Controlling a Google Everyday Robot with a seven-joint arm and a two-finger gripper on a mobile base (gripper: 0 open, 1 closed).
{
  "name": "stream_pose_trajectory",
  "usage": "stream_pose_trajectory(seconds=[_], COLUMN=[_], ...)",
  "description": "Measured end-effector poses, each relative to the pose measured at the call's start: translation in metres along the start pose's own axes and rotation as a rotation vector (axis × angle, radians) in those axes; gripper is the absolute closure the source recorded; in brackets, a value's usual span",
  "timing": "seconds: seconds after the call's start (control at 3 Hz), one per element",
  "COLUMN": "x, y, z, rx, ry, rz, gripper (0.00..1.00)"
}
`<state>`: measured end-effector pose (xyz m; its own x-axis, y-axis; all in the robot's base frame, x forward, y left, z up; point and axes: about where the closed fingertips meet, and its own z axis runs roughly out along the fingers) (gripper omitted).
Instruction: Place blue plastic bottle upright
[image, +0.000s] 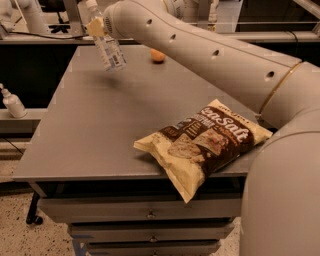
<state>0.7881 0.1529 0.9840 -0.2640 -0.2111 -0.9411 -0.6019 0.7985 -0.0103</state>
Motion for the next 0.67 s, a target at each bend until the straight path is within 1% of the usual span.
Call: stream_pose_trajectory(seconds=[0.33, 0.67], x=[-0.017, -0.033], y=[-0.002, -0.004], z=[-0.008, -0.02], rx=[-0.014, -0.039], ry=[-0.135, -0.266], rz=[0.016, 0.016], gripper=[1.0, 1.0])
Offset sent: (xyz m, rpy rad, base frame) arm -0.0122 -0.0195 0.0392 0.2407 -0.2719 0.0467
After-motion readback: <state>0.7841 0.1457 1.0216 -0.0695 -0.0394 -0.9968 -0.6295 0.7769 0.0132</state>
